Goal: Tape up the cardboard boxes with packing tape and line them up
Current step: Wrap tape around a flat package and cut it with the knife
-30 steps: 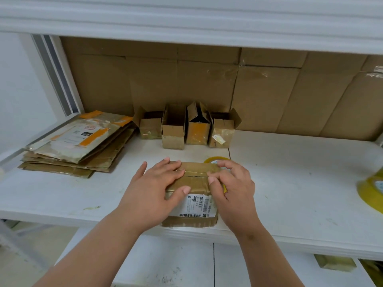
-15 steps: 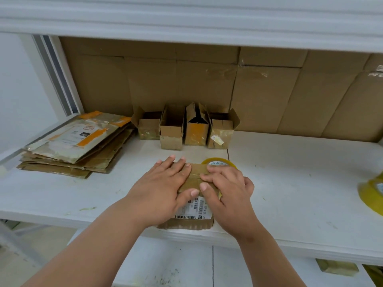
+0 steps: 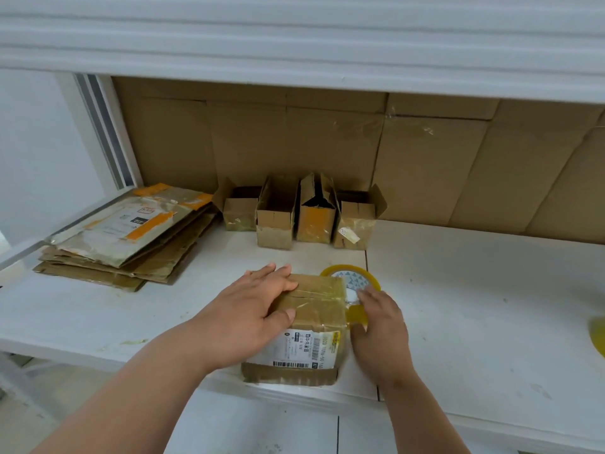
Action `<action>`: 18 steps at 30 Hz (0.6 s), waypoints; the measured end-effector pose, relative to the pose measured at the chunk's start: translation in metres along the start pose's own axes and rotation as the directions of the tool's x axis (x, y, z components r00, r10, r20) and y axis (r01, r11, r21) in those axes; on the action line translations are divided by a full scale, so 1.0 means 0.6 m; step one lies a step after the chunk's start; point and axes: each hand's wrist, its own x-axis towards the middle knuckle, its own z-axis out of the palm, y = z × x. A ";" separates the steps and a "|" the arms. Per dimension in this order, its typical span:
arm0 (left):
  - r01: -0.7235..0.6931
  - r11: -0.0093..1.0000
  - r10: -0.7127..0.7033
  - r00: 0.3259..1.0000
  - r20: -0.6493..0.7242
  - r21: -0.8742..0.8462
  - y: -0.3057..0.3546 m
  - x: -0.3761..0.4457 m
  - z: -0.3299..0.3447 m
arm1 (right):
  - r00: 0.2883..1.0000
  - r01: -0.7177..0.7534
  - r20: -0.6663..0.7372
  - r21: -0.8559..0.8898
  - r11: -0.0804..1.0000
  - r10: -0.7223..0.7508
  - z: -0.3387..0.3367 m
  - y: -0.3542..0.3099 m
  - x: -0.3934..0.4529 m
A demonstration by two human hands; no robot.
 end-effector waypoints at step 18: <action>0.099 0.960 -0.055 0.984 -0.170 0.262 0.021 -0.010 -0.001 | 0.993 -0.035 -0.084 0.464 0.885 0.083 -0.096 -0.016 -0.005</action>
